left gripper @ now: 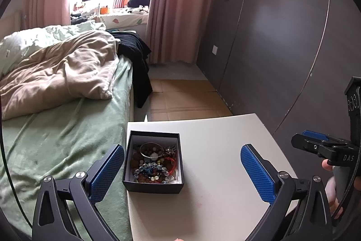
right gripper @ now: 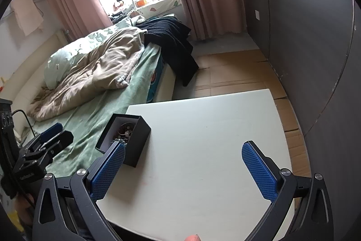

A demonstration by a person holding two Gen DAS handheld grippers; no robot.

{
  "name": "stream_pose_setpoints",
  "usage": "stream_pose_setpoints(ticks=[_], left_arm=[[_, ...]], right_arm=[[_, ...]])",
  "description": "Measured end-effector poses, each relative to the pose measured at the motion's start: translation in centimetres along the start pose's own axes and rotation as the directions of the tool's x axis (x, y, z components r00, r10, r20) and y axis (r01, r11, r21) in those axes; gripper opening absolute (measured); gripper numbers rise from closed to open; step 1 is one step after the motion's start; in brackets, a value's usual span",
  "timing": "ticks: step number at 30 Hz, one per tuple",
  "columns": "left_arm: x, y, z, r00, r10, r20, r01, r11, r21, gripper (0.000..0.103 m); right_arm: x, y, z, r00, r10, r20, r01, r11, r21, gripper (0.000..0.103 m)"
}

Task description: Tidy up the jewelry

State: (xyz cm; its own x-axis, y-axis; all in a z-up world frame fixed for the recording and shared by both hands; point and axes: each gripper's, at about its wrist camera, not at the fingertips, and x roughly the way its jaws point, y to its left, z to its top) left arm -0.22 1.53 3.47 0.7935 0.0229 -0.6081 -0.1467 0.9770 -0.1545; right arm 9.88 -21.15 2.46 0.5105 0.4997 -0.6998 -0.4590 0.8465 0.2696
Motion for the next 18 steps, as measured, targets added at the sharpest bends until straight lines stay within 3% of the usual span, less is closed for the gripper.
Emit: stream_pose_setpoints(ticks=[18], left_arm=[[-0.27, -0.13, -0.02, 1.000, 0.010, 0.008, -0.010, 1.000, 0.002, 0.103]], right_arm=[[-0.06, 0.17, 0.10, 1.000, 0.000, 0.007, 0.000, 1.000, 0.004, 0.103]])
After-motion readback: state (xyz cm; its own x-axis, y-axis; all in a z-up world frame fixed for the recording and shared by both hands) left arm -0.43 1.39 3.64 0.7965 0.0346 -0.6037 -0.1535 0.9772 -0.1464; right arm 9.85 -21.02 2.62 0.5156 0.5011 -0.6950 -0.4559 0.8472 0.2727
